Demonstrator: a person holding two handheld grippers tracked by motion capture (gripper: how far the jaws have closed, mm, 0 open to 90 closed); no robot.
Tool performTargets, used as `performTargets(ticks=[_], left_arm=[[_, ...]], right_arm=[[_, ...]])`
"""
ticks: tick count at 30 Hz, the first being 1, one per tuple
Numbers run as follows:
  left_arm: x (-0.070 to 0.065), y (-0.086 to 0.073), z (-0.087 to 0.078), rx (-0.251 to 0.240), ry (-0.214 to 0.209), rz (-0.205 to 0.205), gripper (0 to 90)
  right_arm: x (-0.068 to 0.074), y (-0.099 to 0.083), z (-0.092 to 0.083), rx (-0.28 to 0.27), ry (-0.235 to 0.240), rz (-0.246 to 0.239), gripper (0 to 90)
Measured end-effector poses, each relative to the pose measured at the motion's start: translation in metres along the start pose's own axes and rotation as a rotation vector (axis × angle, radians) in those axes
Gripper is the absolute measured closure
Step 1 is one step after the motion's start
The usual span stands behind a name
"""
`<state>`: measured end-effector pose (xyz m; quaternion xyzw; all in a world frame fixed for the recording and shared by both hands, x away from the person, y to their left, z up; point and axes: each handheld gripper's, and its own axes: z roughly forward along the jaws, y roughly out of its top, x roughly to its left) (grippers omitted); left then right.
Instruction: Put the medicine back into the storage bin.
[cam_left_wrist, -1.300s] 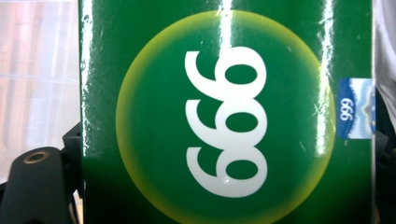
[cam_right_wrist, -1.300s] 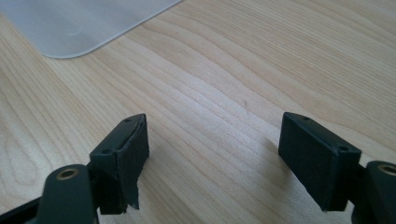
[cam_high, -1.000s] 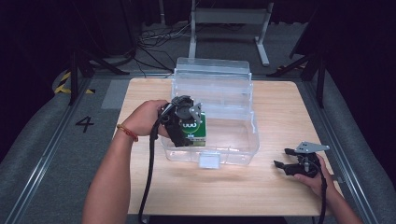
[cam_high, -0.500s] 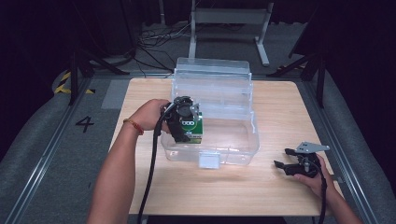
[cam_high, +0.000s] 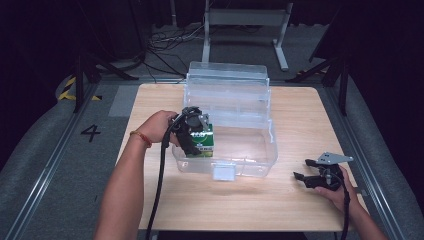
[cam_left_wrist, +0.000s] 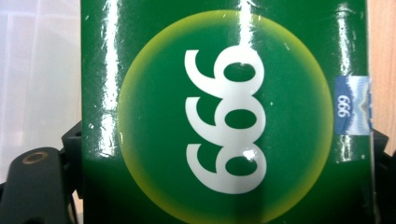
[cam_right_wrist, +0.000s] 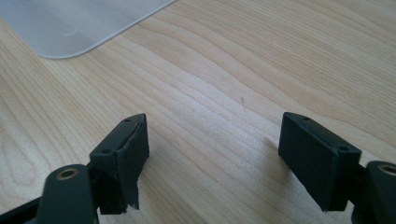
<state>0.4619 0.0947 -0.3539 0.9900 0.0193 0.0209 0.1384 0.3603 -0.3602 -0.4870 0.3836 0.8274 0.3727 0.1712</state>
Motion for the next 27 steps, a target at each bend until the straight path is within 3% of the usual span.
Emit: performTargets(ticks=[2,6,11,14,27], left_arm=[[0.0,-0.002,0.003,0.0,-0.009,-0.033,14.9],[0.001,-0.005,0.011,0.029,-0.014,-0.058,14.6],[0.001,-0.008,0.016,0.056,-0.008,-0.055,13.5],[0.001,-0.01,0.018,0.041,-0.01,-0.058,13.3],[0.003,-0.012,0.025,0.063,-0.012,-0.063,14.4]], right_arm=[[0.0,0.0,0.0,0.001,-0.001,0.0,24.7],[0.0,0.0,0.0,0.0,-0.001,0.0,24.7],[0.0,-0.001,-0.001,0.0,0.0,0.001,24.8],[0.0,-0.001,-0.001,0.0,0.0,0.001,24.7],[0.001,-0.001,-0.001,0.0,0.001,0.001,24.8]])
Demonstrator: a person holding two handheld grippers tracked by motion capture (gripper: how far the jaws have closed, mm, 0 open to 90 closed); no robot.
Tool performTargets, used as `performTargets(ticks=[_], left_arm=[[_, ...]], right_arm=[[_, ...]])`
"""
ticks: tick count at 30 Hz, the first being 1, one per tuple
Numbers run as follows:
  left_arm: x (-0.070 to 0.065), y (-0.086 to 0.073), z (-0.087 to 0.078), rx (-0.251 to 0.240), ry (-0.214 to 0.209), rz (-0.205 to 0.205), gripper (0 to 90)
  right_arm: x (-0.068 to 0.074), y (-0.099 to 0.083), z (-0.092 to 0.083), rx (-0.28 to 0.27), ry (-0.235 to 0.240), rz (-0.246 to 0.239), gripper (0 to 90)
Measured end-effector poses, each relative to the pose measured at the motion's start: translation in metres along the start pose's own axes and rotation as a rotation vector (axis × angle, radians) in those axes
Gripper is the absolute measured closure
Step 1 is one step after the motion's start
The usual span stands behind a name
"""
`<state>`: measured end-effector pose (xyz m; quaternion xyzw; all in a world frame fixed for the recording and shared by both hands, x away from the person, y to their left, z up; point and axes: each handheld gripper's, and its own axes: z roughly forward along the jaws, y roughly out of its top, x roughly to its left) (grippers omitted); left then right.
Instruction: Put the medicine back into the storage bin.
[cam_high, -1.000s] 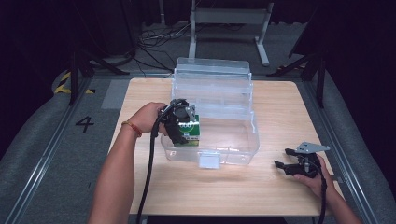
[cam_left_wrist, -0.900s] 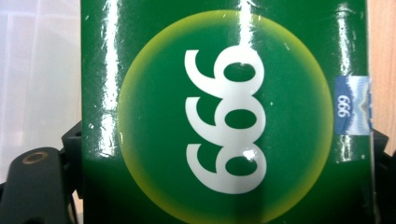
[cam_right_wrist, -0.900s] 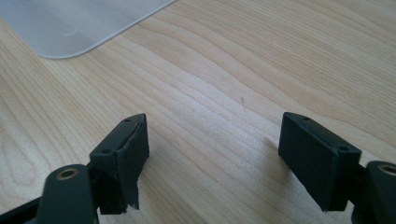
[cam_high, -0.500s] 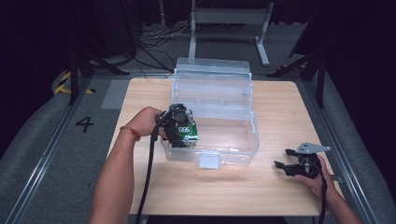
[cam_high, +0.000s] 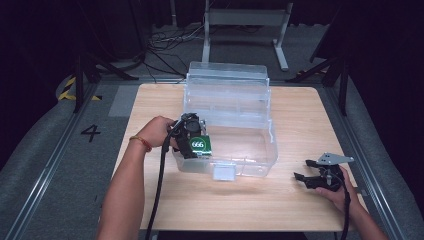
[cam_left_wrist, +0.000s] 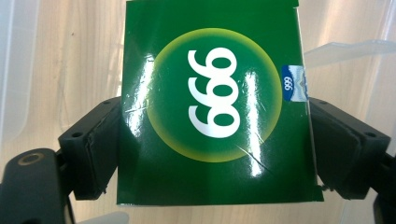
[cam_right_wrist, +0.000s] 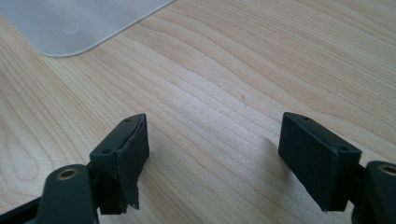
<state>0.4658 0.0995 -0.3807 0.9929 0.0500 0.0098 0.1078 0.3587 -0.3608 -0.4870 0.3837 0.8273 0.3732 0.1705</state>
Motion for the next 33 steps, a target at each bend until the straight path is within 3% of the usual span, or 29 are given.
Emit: performTargets(ticks=[12,20,23,29,33], left_arm=[[0.0002,-0.0013,-0.0009,0.0,-0.008,-0.016,14.4],[0.0021,-0.0054,-0.0033,-0.07,-0.037,-0.039,14.7],[0.0023,-0.006,-0.003,-0.054,-0.032,-0.042,14.7],[0.0012,-0.0026,0.0024,0.058,-0.013,-0.054,14.7],[0.0023,-0.0031,-0.002,0.002,-0.031,-0.051,14.3]], right_arm=[[0.0003,-0.0002,0.0,-0.001,-0.002,-0.002,24.7],[0.0009,-0.0003,-0.0001,-0.003,0.007,-0.01,24.7],[0.0009,-0.0003,-0.0001,-0.002,0.007,-0.01,24.7],[0.0011,-0.0003,-0.0002,-0.002,0.009,-0.011,24.7],[0.0014,-0.0003,-0.0002,0.0,0.017,-0.017,24.6]])
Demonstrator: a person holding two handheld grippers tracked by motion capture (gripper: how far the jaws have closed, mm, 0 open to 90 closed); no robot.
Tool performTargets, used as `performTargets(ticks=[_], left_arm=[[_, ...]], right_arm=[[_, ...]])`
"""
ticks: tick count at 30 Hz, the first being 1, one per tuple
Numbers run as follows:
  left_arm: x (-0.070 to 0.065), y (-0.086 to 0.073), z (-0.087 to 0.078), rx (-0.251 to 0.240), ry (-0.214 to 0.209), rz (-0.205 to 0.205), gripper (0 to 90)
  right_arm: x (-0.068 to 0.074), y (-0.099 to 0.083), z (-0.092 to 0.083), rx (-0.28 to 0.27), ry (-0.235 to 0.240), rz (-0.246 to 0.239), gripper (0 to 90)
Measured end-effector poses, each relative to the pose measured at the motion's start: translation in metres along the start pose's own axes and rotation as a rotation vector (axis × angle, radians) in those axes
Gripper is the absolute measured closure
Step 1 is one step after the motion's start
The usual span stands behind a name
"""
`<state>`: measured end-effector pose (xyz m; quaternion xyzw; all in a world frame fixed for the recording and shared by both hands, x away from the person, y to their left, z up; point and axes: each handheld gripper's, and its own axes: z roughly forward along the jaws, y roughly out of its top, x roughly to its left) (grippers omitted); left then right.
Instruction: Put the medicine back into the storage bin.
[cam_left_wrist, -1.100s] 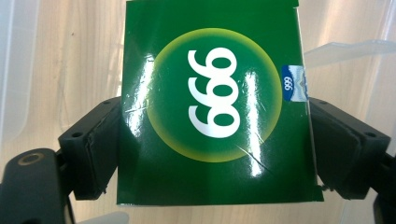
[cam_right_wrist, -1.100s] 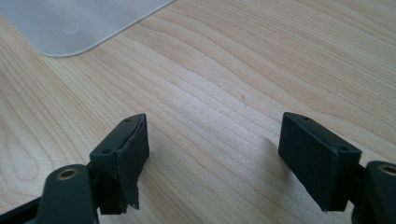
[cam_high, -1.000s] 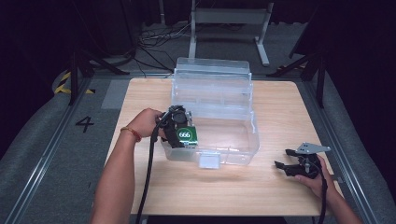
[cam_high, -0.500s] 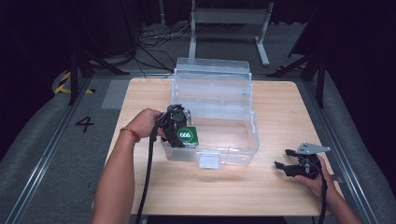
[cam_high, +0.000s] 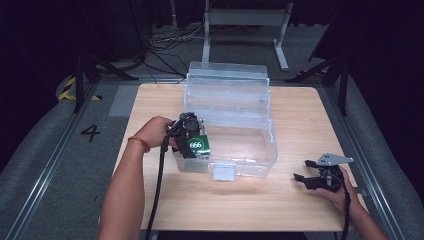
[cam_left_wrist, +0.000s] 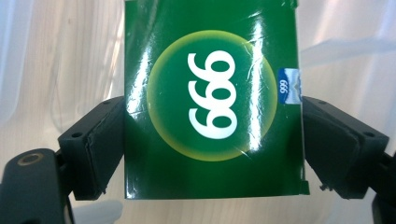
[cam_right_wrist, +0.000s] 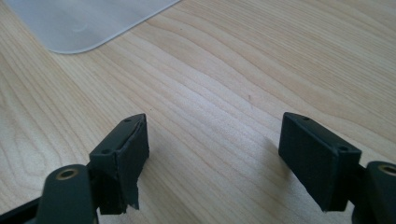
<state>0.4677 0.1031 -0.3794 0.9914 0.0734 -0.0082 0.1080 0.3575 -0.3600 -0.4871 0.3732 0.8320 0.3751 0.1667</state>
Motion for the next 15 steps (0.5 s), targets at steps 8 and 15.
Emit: performTargets(ticks=[8,15], left_arm=[[-0.001,-0.004,-0.011,-0.118,-0.012,-0.005,14.0],[-0.006,-0.004,-0.028,-0.214,0.032,-0.01,14.4]], right_arm=[[0.0,0.0,0.0,0.0,0.004,-0.004,24.6],[0.0,0.0,0.0,0.0,0.004,-0.004,24.4]])
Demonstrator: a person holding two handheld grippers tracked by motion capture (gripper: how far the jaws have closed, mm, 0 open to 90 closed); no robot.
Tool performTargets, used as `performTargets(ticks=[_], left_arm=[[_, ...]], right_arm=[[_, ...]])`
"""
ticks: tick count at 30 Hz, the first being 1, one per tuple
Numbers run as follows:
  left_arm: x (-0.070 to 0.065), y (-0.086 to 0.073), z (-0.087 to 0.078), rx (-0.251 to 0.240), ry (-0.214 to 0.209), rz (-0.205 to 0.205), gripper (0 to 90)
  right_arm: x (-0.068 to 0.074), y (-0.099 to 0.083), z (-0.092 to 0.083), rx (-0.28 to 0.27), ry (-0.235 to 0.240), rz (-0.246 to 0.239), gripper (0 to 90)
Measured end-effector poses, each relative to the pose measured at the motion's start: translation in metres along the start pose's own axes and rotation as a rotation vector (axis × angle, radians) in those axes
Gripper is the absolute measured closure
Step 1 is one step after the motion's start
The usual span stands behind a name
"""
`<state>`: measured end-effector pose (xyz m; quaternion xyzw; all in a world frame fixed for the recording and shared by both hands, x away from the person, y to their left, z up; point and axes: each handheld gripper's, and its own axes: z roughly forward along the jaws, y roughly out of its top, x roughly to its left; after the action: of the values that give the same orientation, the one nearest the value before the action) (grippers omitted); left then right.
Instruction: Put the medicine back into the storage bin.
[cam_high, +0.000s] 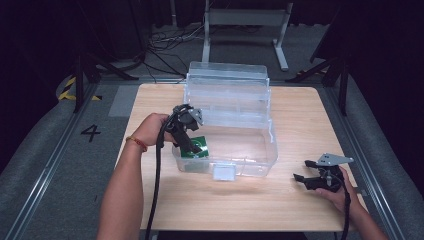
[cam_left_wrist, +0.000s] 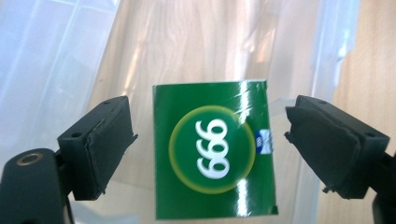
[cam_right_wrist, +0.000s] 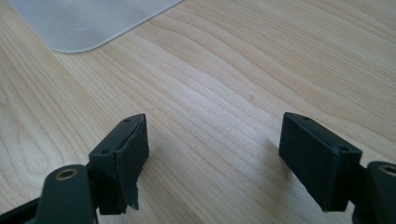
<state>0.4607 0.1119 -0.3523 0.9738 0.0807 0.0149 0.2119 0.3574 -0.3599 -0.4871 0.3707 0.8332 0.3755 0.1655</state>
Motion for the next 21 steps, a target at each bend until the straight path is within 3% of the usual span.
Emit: performTargets(ticks=[2,5,7,10,11,16,21], left_arm=[[-0.002,0.0,-0.001,0.004,0.012,0.005,14.4],[-0.009,0.0,-0.003,-0.028,0.028,-0.001,15.4],[-0.016,-0.001,-0.004,-0.038,0.047,0.018,15.8],[-0.024,-0.001,-0.006,-0.029,0.082,0.021,15.8],[-0.03,-0.004,-0.007,-0.056,0.097,-0.002,15.6],[-0.043,-0.012,-0.009,-0.098,0.127,-0.034,16.0],[-0.063,-0.029,0.001,-0.153,0.11,-0.021,16.1]], right_arm=[[0.0,0.0,0.0,0.0,0.0,0.0,24.4],[0.0,0.0,0.0,0.0,0.0,0.0,24.4],[0.0,0.0,0.0,0.0,0.0,0.0,24.4],[0.0,0.0,0.0,0.0,0.0,0.001,24.4],[0.0,0.0,0.0,0.0,0.0,0.001,24.4],[0.0,0.0,0.0,0.0,0.0,0.001,24.4],[0.0,0.0,0.0,0.0,0.002,0.0,24.4]])
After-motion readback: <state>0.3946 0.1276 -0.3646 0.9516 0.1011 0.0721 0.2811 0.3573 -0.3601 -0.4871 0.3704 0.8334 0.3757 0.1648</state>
